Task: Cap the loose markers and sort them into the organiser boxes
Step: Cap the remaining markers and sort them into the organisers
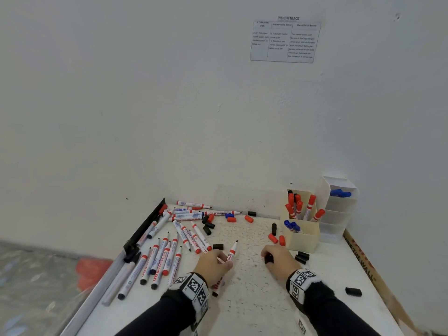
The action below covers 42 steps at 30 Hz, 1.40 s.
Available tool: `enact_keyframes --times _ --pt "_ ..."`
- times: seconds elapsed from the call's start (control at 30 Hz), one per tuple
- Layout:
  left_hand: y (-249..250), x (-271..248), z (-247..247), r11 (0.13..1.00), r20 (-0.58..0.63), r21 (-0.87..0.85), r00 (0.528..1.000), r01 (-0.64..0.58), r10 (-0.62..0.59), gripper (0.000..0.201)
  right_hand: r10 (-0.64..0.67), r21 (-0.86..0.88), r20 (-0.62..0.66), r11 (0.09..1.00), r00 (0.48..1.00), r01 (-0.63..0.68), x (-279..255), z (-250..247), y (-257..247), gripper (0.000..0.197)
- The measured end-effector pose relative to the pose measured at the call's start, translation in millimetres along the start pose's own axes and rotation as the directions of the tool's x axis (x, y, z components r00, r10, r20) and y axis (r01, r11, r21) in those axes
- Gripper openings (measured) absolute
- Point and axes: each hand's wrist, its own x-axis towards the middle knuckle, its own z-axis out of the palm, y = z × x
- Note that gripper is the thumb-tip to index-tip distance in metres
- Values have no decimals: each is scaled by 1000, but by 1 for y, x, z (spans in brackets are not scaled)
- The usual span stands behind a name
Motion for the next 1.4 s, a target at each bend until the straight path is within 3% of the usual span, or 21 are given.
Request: enact_keyframes --times 0.17,0.37,0.53,0.7,1.03,1.27,1.4 --pt "-6 -4 10 979 -35 159 990 -127 134 26 -22 108 -185 993 982 43 -3 7 -7 24" --pt "-9 -7 17 946 -51 287 984 -152 173 26 74 372 -282 928 957 38 -17 12 -8 18" --pt "-14 -4 25 945 -24 256 976 -205 218 23 43 365 -274 929 961 63 -30 18 -4 21" --pt "-15 2 28 952 -41 181 965 -248 259 21 -39 293 -367 943 929 155 -30 22 -9 24" --pt "-18 9 27 956 -46 173 968 -235 247 24 49 379 -335 921 941 87 -24 29 -7 21" --pt "-17 9 26 946 -19 173 959 -275 282 23 -60 409 -280 895 958 176 -26 29 -13 11" --pt "-16 8 26 949 -29 134 956 -285 291 23 -46 425 -262 891 964 158 -27 29 -14 10"
